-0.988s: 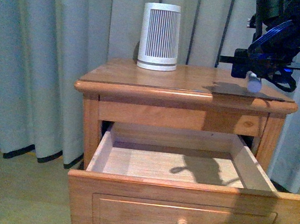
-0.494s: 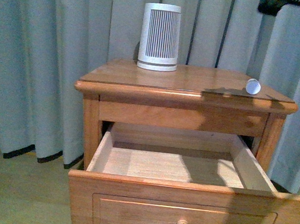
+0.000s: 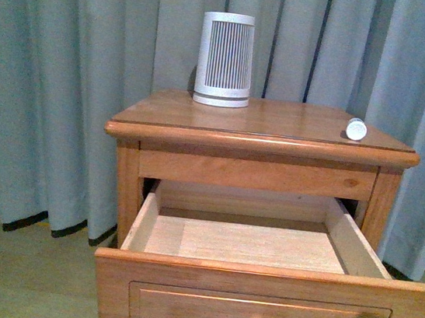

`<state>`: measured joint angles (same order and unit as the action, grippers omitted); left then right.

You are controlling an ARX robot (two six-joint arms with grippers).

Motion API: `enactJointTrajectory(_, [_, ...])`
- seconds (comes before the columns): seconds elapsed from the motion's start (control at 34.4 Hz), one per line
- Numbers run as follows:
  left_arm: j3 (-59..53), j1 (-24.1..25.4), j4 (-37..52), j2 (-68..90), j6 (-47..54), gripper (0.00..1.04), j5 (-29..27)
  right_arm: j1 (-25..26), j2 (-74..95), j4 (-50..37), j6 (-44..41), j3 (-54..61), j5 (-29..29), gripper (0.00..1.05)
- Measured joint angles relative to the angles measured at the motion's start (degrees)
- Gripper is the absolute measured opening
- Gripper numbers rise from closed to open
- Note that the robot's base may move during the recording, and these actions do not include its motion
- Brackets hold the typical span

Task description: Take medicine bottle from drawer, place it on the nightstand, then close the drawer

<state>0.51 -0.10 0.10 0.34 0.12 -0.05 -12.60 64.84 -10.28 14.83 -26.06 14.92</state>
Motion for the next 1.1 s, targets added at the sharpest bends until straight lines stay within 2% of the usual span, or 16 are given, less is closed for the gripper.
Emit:
enactJointTrajectory(0.15, [0.0, 0.0, 0.0, 0.0, 0.0, 0.98, 0.0, -0.6, 5.2, -6.2, 0.2, 3.3, -0.9, 0.98])
enactJointTrajectory(0.32, [0.0, 0.0, 0.0, 0.0, 0.0, 0.98, 0.0, -1.9, 19.4, -19.5, 0.1, 2.6, 0.0, 0.98])
enactJointTrajectory(0.61, [0.0, 0.0, 0.0, 0.0, 0.0, 0.98, 0.0, -3.8, 41.4, -34.3, -5.5, -9.1, 4.3, 0.98])
enactJointTrajectory(0.78, [0.0, 0.0, 0.0, 0.0, 0.0, 0.98, 0.0, -3.1, 54.0, -35.4, -13.2, -23.5, 6.6, 0.98])
enactJointTrajectory(0.99, [0.0, 0.0, 0.0, 0.0, 0.0, 0.98, 0.0, 0.5, 64.1, -27.0, -21.4, -45.5, 8.9, 0.98])
enactJointTrajectory(1.1, [0.0, 0.0, 0.0, 0.0, 0.0, 0.98, 0.0, 2.1, 65.7, -22.8, -23.5, -52.1, 10.4, 0.98])
